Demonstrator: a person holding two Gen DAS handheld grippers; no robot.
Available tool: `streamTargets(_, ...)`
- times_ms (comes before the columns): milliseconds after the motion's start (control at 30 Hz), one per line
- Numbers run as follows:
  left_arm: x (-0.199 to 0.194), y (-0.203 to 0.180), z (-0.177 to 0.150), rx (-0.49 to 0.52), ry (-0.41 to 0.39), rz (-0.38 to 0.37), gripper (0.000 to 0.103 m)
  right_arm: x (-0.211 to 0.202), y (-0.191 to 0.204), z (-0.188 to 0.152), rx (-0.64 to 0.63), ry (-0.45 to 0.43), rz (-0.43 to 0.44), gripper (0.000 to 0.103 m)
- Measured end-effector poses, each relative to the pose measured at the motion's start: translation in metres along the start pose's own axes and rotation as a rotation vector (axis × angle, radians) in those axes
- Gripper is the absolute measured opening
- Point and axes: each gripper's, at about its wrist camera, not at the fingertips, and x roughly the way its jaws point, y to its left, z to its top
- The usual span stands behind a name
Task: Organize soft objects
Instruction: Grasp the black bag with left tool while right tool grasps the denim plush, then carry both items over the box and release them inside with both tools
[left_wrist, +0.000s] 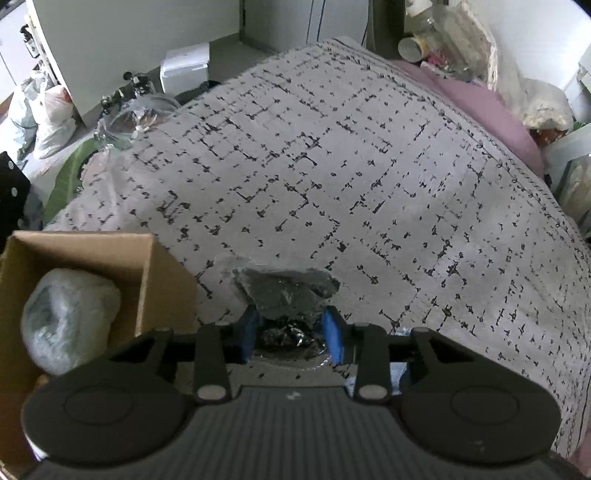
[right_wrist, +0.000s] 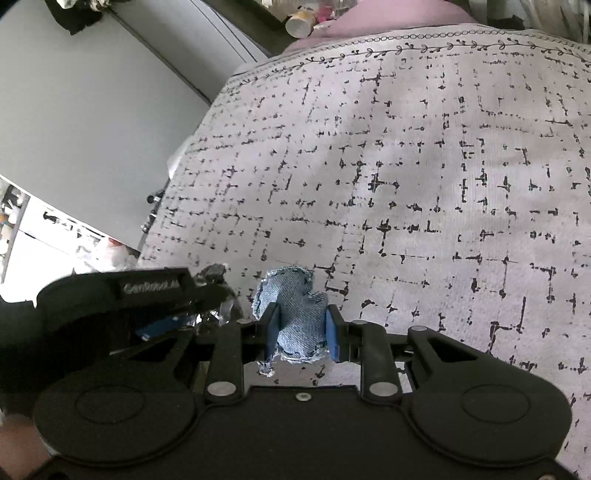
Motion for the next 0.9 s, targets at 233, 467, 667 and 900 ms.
streamTargets(233,-0.031,0.009,-0.010,-0.012,-0.032,-0.001,0.037,-0.019,0.005,0.001,-0.006,-0.037,0.039,0.026)
streamTargets(467,-0.065,0.019,-0.017,-0.028,-0.079,-0.003,0.037,-0.036,0.017,0.001,-0.028,-0.071,0.075,0.026)
streamTargets(667,-0.095,0.035,-0.019,-0.039,-0.126,-0.012,0.037,-0.053,0.026,0.002,-0.050,-0.110,0.122,0.026)
streamTargets(900,-0.117,0.055,-0.022,-0.064,-0.159,0.001,0.037,-0.068,0.043,-0.003,-0.111,-0.155,0.152,0.026)
